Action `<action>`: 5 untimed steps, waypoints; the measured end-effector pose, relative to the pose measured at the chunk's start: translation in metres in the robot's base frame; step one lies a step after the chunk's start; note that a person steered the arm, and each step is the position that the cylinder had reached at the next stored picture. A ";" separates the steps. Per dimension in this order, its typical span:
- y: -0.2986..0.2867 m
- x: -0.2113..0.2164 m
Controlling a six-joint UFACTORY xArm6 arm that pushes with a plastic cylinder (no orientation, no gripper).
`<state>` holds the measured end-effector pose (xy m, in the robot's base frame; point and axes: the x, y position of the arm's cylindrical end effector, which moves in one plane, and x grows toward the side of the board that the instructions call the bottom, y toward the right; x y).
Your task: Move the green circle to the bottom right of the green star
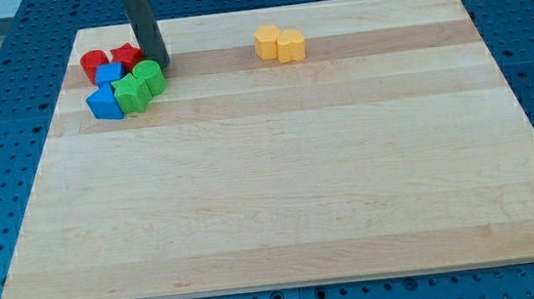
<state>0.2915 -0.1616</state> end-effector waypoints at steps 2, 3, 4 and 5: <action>0.000 0.054; 0.000 0.097; 0.000 0.129; 0.000 0.100</action>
